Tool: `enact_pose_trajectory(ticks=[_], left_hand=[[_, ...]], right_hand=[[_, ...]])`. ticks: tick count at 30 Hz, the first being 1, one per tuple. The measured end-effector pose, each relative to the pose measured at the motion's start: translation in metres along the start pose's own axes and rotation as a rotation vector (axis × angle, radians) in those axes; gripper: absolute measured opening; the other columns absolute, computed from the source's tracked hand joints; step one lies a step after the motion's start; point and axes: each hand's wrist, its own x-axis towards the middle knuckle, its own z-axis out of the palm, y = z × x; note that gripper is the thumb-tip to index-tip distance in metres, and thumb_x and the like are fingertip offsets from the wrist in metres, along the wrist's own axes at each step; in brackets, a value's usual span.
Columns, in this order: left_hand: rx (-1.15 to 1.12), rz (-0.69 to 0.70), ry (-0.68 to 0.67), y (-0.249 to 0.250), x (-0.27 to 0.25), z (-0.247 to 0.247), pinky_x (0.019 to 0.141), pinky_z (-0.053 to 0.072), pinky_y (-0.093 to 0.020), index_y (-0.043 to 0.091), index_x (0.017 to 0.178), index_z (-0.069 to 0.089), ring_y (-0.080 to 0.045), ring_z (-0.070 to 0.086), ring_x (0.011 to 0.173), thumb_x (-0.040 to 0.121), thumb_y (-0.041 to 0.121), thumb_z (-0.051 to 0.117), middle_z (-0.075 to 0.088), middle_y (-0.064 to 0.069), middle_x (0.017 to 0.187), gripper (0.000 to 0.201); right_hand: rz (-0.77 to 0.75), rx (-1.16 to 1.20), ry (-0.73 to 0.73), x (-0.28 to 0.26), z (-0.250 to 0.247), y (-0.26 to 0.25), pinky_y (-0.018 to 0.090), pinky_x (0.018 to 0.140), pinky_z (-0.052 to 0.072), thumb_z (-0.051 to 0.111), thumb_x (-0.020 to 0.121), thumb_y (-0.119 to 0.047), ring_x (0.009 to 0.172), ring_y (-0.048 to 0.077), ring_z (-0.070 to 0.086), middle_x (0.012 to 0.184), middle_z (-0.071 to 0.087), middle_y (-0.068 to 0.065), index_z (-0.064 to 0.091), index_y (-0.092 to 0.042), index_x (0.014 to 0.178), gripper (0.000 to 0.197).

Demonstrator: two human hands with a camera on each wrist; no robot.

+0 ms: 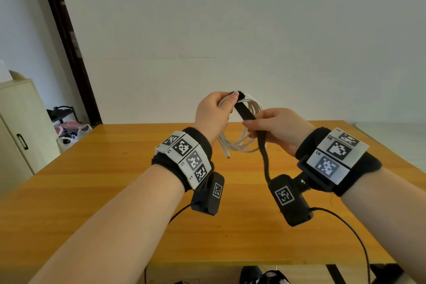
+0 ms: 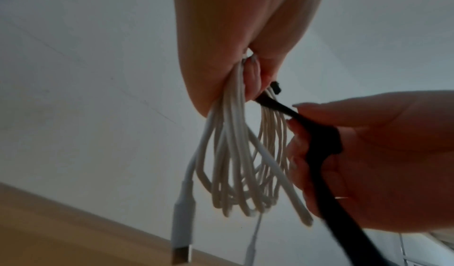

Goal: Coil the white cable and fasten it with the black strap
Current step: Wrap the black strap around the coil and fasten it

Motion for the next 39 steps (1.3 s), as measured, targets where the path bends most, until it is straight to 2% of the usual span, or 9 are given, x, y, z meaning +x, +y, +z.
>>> enact_pose_trajectory(ticks=[2,6,12,17,20,25,31,35,39], left_hand=[[0.02,-0.003,0.02,-0.002,0.001,-0.002,0.069,0.042,-0.033,0.015,0.093,0.062,-0.011,0.046,0.059,0.094,0.032,0.05,0.051,0.005,0.067,0.021],[0.045,0.005,0.052,-0.004,0.004,-0.005,0.07,0.042,-0.031,0.017,0.094,0.063,-0.007,0.048,0.06,0.095,0.032,0.05,0.057,0.007,0.071,0.02],[0.066,0.02,0.083,-0.006,0.01,-0.004,0.064,0.039,-0.025,0.016,0.09,0.066,-0.004,0.049,0.058,0.092,0.029,0.055,0.058,0.01,0.068,0.017],[0.14,0.052,0.099,-0.007,0.015,0.0,0.056,0.036,-0.017,0.007,0.098,0.07,-0.003,0.049,0.061,0.091,0.028,0.057,0.055,0.012,0.069,0.026],[0.201,0.095,0.091,-0.005,0.016,0.001,0.059,0.037,-0.008,0.008,0.104,0.07,-0.005,0.054,0.074,0.091,0.027,0.058,0.062,0.008,0.081,0.026],[0.361,0.191,0.035,-0.008,0.013,0.0,0.065,0.036,-0.001,0.012,0.103,0.071,-0.007,0.055,0.085,0.089,0.024,0.059,0.067,0.003,0.097,0.022],[0.505,0.199,-0.118,-0.007,0.009,-0.003,0.07,0.037,-0.006,0.016,0.108,0.068,-0.011,0.056,0.091,0.093,0.021,0.052,0.068,0.003,0.1,0.022],[0.487,0.226,-0.241,0.001,0.0,0.001,0.086,0.043,-0.025,0.013,0.114,0.066,-0.016,0.061,0.101,0.096,0.017,0.047,0.07,-0.002,0.107,0.027],[0.467,0.305,-0.28,0.008,-0.006,0.004,0.072,0.038,-0.009,0.01,0.114,0.064,-0.007,0.056,0.086,0.097,0.017,0.045,0.061,0.007,0.093,0.027]], right_hand=[[-0.044,-0.093,0.019,-0.003,0.0,0.003,0.036,0.083,0.054,0.075,0.076,-0.018,0.068,0.015,0.063,0.072,0.065,0.005,0.069,-0.008,0.083,0.014],[-0.197,-0.274,0.1,-0.015,0.004,0.003,0.023,0.06,0.041,0.072,0.078,-0.027,0.064,0.013,0.053,0.069,0.06,0.002,0.073,-0.016,0.085,0.014],[-0.433,-0.487,0.218,-0.021,0.004,0.002,0.022,0.059,0.04,0.071,0.078,-0.027,0.056,0.009,0.048,0.063,0.056,-0.003,0.073,-0.02,0.097,0.02],[-0.535,-0.638,0.281,-0.019,0.002,0.004,-0.001,0.062,0.035,0.067,0.081,-0.018,0.073,0.001,0.051,0.091,0.067,-0.005,0.069,-0.021,0.111,0.03],[-0.553,-0.714,0.33,-0.015,0.002,0.006,0.003,0.064,0.031,0.063,0.084,-0.013,0.085,0.01,0.056,0.1,0.067,0.002,0.072,-0.017,0.106,0.024],[-0.715,-0.692,0.382,-0.021,-0.002,-0.007,0.023,0.073,0.044,0.067,0.082,-0.011,0.08,0.016,0.056,0.09,0.059,0.001,0.075,-0.012,0.09,0.012],[-0.601,-0.475,0.466,0.001,-0.028,-0.032,0.002,0.064,0.038,0.067,0.083,-0.011,0.074,0.005,0.055,0.081,0.063,-0.006,0.074,-0.013,0.088,0.009],[-0.581,-0.469,0.474,0.018,-0.029,-0.037,0.008,0.065,0.04,0.068,0.081,-0.011,0.077,0.009,0.056,0.08,0.063,-0.005,0.075,-0.011,0.087,0.009],[-0.524,-0.498,0.445,0.032,-0.028,-0.035,0.021,0.072,0.046,0.068,0.081,-0.012,0.08,0.012,0.058,0.083,0.065,-0.002,0.075,-0.012,0.087,0.009]])
